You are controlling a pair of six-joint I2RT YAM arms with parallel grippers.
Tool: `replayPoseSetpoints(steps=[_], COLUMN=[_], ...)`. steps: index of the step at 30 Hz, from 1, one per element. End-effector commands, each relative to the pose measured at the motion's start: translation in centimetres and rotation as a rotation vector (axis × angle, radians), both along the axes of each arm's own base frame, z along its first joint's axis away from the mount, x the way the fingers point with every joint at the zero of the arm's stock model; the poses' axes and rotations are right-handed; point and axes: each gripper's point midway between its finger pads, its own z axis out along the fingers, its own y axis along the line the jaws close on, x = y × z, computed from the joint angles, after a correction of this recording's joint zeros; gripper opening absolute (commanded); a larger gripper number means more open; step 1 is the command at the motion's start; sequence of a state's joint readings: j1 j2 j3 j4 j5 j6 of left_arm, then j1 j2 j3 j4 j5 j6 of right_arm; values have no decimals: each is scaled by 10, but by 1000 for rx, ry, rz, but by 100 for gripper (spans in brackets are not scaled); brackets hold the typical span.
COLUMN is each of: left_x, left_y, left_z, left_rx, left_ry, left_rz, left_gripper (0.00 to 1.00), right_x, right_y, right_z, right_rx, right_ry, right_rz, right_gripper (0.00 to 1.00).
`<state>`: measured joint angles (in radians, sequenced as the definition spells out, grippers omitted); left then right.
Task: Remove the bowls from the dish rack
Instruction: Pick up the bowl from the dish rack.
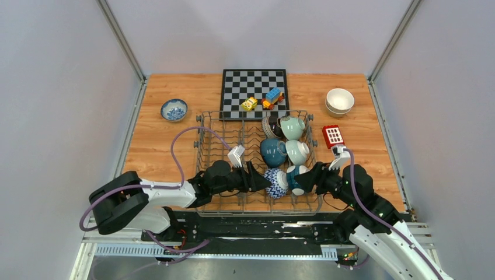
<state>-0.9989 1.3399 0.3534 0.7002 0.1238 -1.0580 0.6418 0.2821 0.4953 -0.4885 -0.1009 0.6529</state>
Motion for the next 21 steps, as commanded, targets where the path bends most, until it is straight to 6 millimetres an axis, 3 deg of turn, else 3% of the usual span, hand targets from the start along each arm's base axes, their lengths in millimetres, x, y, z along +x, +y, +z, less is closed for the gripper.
replayPoseSetpoints(steps=[1, 9, 16, 21], left_x=[4, 6, 10, 10], left_y=[7, 14, -8, -14], left_z=[3, 7, 25, 21], left_rx=[52, 78, -3, -15], left_ry=[-45, -64, -58, -32], left_rz=[19, 41, 0, -15], left_gripper=[66, 72, 72, 70], right_x=[-2, -3, -3, -4], right_y=[-4, -9, -11, -11], right_z=[-5, -8, -4, -2], right_rx=[-36, -82, -97, -89], right_ry=[-8, -3, -13, -18], right_rz=[2, 3, 4, 7], right_gripper=[61, 61, 61, 61])
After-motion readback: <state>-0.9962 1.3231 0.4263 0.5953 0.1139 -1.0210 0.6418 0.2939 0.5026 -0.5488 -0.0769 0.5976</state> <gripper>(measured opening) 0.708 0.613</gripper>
